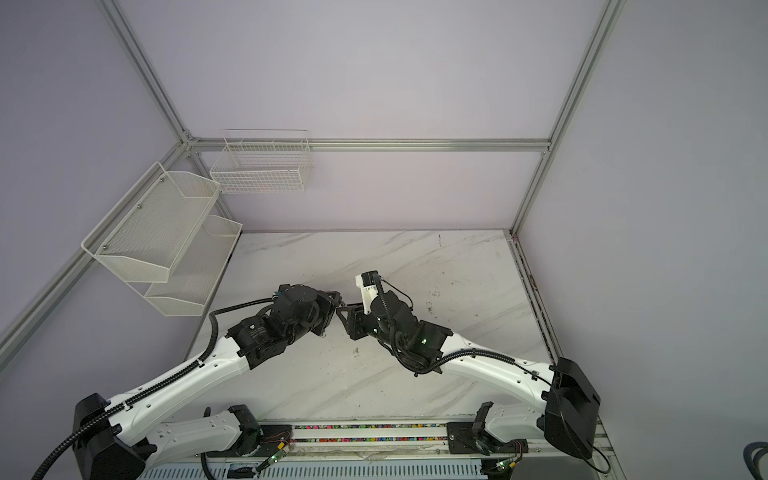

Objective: Unlock with the key
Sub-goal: 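Twist the silver key with the right gripper while the left holds the padlock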

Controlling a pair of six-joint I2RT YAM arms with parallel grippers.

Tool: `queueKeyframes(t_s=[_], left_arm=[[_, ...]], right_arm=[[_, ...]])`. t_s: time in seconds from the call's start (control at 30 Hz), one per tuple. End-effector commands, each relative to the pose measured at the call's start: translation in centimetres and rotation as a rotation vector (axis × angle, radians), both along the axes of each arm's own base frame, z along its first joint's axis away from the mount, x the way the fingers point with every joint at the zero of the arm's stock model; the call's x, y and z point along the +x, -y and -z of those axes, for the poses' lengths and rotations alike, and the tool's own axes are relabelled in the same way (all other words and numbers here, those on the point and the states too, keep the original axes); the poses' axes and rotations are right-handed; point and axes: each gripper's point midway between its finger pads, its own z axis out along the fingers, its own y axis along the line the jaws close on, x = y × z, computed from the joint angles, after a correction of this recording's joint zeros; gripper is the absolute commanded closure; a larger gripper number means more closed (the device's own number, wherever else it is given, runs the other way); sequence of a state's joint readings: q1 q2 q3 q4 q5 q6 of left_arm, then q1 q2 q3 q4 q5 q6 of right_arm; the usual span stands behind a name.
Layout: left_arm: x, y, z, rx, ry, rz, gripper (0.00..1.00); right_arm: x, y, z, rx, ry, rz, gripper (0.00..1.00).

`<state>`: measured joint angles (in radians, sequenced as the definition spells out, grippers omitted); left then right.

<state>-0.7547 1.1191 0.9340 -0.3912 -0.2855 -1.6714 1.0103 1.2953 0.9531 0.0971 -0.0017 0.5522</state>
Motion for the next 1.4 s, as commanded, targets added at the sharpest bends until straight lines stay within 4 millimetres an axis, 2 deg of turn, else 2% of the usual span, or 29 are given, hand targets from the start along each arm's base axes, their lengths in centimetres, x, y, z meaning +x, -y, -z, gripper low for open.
queueKeyframes(t_s=[0.0,0.1,0.37,0.43,0.77,1.03,1.27,1.37], left_arm=[[0.2,-0.4,-2.0,-0.006,0.06,-0.005,1.0],[0.2,-0.5,-2.0,-0.007,0.063,-0.005,1.0],[0.3,0.0,-1.9,-0.018,0.062,0.008,1.0],[0.3,0.1,-2.0,-0.023,0.062,0.011,1.0],[0.4,0.2,-2.2,-0.028,0.069,0.013,1.0],[0.5,0.2,-1.9,-0.025,0.062,0.009,1.0],[0.4,0.1,-1.5,-0.024,0.056,0.006,1.0],[0.4,0.0,-1.4,-0.022,0.054,0.002,1.0]], right_arm=[[0.6,-0.3,0.1,0.015,-0.07,0.001,0.67],[1.1,-0.4,0.6,0.01,-0.089,0.004,0.71],[1.9,-0.9,-0.5,0.038,-0.074,-0.007,0.78],[2.3,-1.2,0.4,0.018,-0.085,-0.001,0.79],[2.8,-1.4,1.4,-0.001,-0.1,0.018,0.85],[3.2,-0.2,0.5,-0.011,-0.084,0.07,0.83],[3.5,0.2,1.2,-0.047,-0.088,0.097,0.82],[3.7,0.5,0.4,-0.043,-0.074,0.108,0.82]])
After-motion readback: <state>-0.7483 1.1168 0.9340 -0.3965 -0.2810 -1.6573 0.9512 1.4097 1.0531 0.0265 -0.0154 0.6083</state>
